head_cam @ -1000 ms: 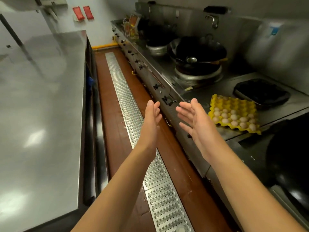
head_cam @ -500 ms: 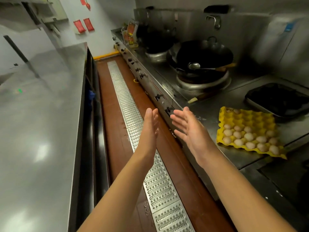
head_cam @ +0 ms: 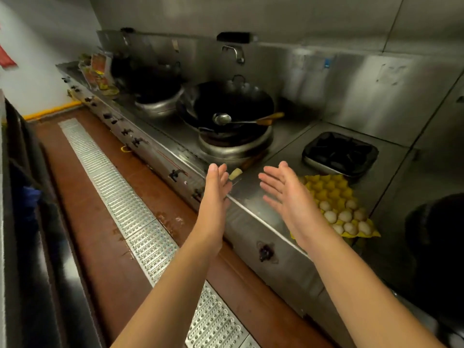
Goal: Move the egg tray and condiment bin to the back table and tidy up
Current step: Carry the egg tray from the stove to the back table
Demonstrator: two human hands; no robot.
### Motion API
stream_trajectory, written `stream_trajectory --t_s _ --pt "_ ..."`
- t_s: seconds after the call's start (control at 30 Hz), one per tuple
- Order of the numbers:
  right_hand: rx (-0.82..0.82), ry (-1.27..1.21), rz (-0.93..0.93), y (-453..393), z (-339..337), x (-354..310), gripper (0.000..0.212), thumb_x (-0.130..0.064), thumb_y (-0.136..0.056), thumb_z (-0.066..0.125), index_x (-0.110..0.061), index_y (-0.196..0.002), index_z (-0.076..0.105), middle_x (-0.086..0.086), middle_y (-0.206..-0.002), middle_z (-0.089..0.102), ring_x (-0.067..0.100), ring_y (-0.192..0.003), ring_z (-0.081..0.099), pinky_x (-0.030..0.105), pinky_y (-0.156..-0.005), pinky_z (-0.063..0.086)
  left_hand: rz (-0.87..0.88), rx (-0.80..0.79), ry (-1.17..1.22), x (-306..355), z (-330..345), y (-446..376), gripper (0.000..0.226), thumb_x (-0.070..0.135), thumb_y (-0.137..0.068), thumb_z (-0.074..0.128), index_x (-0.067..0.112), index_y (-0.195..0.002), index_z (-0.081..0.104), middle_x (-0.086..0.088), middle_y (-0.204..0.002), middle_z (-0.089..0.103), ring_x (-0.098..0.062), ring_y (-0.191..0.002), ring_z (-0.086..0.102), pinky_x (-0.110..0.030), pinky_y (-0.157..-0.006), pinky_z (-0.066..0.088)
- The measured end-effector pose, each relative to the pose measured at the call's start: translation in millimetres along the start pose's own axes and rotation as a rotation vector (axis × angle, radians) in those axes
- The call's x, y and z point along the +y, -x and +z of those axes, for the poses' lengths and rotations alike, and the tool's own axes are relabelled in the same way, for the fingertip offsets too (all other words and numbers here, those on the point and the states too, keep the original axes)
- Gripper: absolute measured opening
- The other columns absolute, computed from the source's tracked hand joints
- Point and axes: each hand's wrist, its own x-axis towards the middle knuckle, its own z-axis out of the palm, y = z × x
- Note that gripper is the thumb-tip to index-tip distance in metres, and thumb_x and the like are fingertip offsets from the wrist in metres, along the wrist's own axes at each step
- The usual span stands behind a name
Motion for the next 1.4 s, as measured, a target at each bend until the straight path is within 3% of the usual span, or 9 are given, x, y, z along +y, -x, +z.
stream_trajectory --t_s 0.17,0.3,0.4,0.5,0.67,0.9,1.17,1.3,1.4 --pt "0.161 -0.032 -0.017 -12.7 -20.0 -5.6 0.052 -0.047 -0.103 0.032 -0.015 -0.141 0.050 0.004 -0.142 0.056 0.016 -0.129 0.052 0.036 -0.109 0.040 -0.042 -0.161 0.001 -2.4 27.4 -39.6 0.065 0.062 -0.099 0.020 0.026 -0.152 0.033 0.003 -0.156 0.037 -0.011 -0.137 0.041 -0.038 -0.116 0.026" --pt "0.260 -0.073 -0.011 -18.7 -47.4 -13.3 0.053 -0.046 -0.103 0.032 -0.013 -0.141 0.048 0.007 -0.143 0.054 0.017 -0.130 0.051 0.037 -0.111 0.039 -0.097 -0.275 -0.017 -12.6 62.2 -55.3 0.063 0.062 -0.099 0.021 0.028 -0.150 0.034 0.002 -0.155 0.039 -0.013 -0.136 0.043 -0.045 -0.119 0.023" --pt "0.318 -0.089 -0.020 -25.1 -73.4 -19.1 0.053 -0.044 -0.104 0.031 -0.012 -0.143 0.047 0.008 -0.145 0.053 0.018 -0.131 0.050 0.037 -0.112 0.038 -0.127 -0.328 -0.026 -19.3 89.3 -71.2 0.062 0.061 -0.100 0.022 0.027 -0.150 0.035 0.000 -0.155 0.039 -0.012 -0.134 0.044 -0.039 -0.116 0.026" --pt "0.344 -0.099 -0.022 -31.0 -97.5 -24.4 0.054 -0.044 -0.104 0.029 -0.012 -0.144 0.046 0.009 -0.147 0.050 0.020 -0.134 0.048 0.040 -0.114 0.035 -0.151 -0.371 -0.039 -22.2 111.2 -82.6 0.064 0.061 -0.100 0.021 0.026 -0.152 0.031 0.000 -0.156 0.036 -0.008 -0.127 0.045 -0.033 -0.108 0.029" --pt "0.379 -0.171 -0.016 -54.1 -131.1 -28.6 0.054 -0.040 -0.105 0.029 -0.008 -0.144 0.045 0.013 -0.148 0.048 0.024 -0.137 0.045 0.043 -0.116 0.031 -0.178 -0.414 -0.073 -26.2 144.9 -108.1 0.066 0.063 -0.099 0.020 0.026 -0.153 0.028 0.000 -0.158 0.034 -0.006 -0.125 0.042 -0.034 -0.112 0.025" --pt "0.357 -0.140 -0.001 -89.0 -148.3 -24.5 0.052 -0.040 -0.105 0.026 -0.013 -0.145 0.045 0.009 -0.149 0.048 0.022 -0.139 0.042 0.044 -0.118 0.028 -0.165 -0.421 -0.094 -38.9 160.4 -133.5 0.079 0.075 -0.087 0.027 0.031 -0.153 0.028 0.006 -0.160 0.030 -0.009 -0.144 0.030 -0.038 -0.120 0.018" --pt "0.447 -0.166 0.035 -114.6 -173.2 -8.6 0.047 -0.040 -0.103 0.036 -0.014 -0.140 0.051 0.008 -0.143 0.054 0.019 -0.132 0.049 0.041 -0.114 0.034 -0.154 -0.425 -0.182 -63.3 168.2 -167.7 0.079 0.077 -0.083 0.038 0.028 -0.145 0.043 0.008 -0.147 0.045 -0.013 -0.137 0.040 -0.030 -0.103 0.034" --pt "0.523 -0.165 0.073 -125.5 -184.1 3.7 0.048 -0.040 -0.103 0.038 -0.013 -0.140 0.051 0.008 -0.142 0.054 0.019 -0.130 0.050 0.034 -0.107 0.039 -0.219 -0.473 -0.163 -78.8 174.7 -193.6 0.071 0.072 -0.090 0.032 0.026 -0.142 0.047 0.005 -0.144 0.052 -0.011 -0.130 0.051 -0.033 -0.109 0.037" --pt "0.605 -0.140 0.102 -138.6 -191.1 8.5 0.049 -0.041 -0.103 0.037 -0.012 -0.141 0.050 0.007 -0.141 0.055 0.020 -0.131 0.050 0.036 -0.110 0.038 -0.219 -0.523 -0.181 -88.4 186.6 -216.9 0.049 0.052 -0.104 0.024 0.026 -0.128 0.057 0.005 -0.130 0.063 -0.002 -0.110 0.061 -0.021 -0.090 0.047"
